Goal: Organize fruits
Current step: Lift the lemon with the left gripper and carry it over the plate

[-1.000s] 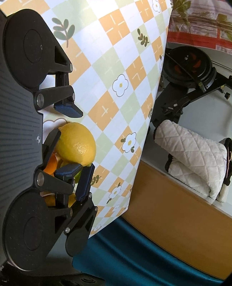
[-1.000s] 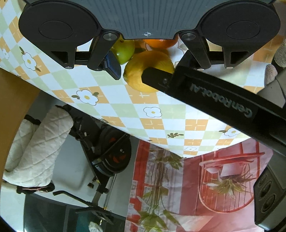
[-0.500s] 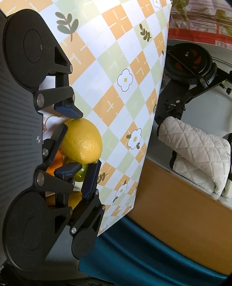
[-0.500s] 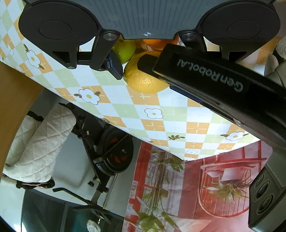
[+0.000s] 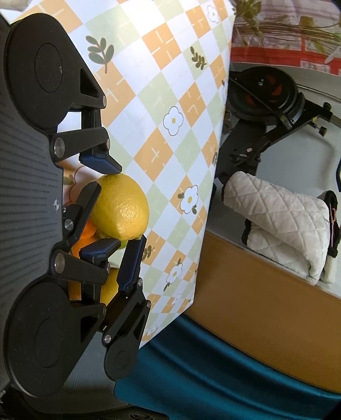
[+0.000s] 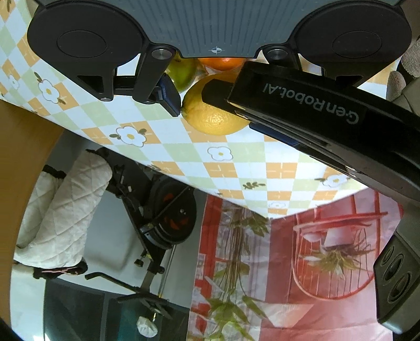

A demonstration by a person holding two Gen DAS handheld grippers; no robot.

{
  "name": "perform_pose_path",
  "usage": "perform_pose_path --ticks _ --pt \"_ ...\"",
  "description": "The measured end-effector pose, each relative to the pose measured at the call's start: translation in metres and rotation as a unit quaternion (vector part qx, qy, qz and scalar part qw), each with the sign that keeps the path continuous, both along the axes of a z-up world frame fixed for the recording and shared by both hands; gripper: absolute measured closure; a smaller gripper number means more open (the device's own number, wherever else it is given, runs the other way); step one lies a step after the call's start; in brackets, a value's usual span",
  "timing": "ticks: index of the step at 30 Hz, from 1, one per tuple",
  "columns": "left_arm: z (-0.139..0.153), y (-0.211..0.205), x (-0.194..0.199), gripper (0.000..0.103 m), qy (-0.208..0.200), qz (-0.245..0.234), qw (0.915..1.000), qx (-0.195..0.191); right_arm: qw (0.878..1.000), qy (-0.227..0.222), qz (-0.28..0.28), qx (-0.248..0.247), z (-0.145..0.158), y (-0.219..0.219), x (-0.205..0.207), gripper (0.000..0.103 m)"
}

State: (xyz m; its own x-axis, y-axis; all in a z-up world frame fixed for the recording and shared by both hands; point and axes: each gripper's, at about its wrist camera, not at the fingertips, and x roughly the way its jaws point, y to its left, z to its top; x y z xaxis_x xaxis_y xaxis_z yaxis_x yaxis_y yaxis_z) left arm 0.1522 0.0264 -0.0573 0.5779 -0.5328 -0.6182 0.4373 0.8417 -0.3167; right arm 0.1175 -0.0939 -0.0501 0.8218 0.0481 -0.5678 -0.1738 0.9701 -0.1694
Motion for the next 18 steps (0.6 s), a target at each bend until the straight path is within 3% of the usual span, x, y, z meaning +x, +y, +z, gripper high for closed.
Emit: perform_pose_path --ticks 10,18 --pt "0.027 -0.023 -0.030 0.047 -0.028 -0.021 0.9992 0.021 0.999 -0.032 -0.020 0.026 0.025 -0.016 -0.040 0.044" --pt "0.035 -0.066 -0.045 0.047 -0.038 -0.055 0.9970 0.039 0.995 -0.056 -0.058 0.051 0.035 -0.056 -0.076 0.044"
